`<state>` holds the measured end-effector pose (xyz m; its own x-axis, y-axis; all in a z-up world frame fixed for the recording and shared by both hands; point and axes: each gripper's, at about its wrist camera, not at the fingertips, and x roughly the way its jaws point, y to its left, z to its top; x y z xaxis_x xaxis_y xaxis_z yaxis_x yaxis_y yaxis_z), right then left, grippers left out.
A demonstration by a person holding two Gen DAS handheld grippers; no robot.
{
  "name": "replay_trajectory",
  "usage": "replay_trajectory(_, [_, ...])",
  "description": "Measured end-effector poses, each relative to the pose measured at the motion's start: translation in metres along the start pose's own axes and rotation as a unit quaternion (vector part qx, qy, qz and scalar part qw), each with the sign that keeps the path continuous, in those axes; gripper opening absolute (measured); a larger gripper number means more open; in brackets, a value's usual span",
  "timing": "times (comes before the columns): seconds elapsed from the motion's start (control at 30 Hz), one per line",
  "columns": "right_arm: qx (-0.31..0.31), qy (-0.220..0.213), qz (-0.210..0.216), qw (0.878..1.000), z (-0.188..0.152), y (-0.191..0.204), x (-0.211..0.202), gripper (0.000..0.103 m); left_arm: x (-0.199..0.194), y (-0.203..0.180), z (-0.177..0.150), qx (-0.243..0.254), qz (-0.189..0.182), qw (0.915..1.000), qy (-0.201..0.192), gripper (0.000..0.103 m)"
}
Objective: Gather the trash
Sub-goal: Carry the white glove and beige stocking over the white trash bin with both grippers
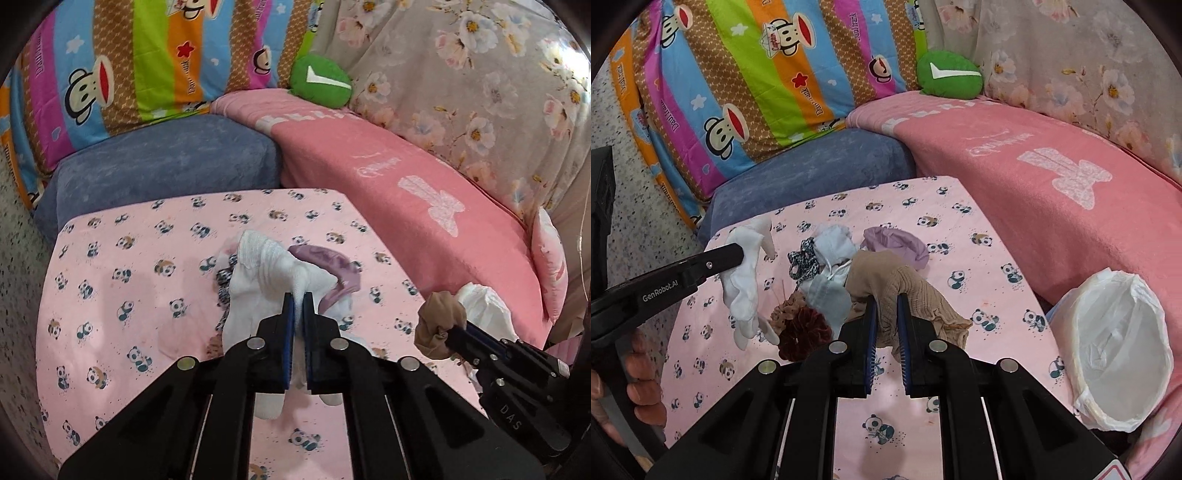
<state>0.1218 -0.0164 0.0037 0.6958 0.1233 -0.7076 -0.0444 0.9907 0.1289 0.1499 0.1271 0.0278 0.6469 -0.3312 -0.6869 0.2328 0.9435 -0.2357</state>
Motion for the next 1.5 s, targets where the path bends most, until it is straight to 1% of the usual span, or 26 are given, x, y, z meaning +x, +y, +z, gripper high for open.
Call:
replay_trajectory(0.13, [0.013, -0.026, -0.015, 0.999, 0.006, -0.020, -0.023, 0.012, -0.003, -0.038, 0.010, 0.029, -0.025, 0.9992, -0.013, 0.005])
replay_trajectory(0.37, [0.046, -0.061, -0.044, 0.996, 0.011, -0.069, -0.059, 0.012, -0.001, -0.097, 0.014, 0.071, -0.062, 0.9953, -0.020, 0.005])
replay_trajectory(0.73, [0.100, -0.086, -0.095, 0.987, 0.001, -0.153, -0.093, 0.013, 0.015, -0.188, 0.011, 0.125, -0.108, 0.9862, -0.015, 0.005])
replay_trajectory(0.9, [0.126, -0.087, -0.115, 0.981, -0.007, -0.190, -0.100, 0.013, 0.025, -0.219, 0.006, 0.143, -0.123, 0.9820, -0.003, 0.005])
replay_trajectory(1.1, [0.152, -0.080, -0.133, 0.976, -0.018, -0.224, -0.099, 0.013, 0.036, -0.250, -0.001, 0.166, -0.143, 0.9756, 0.009, 0.005])
replay_trajectory(1.5, [0.180, -0.068, -0.152, 0.969, -0.035, -0.261, -0.093, 0.014, 0.053, -0.292, -0.008, 0.203, -0.167, 0.9645, 0.025, 0.006])
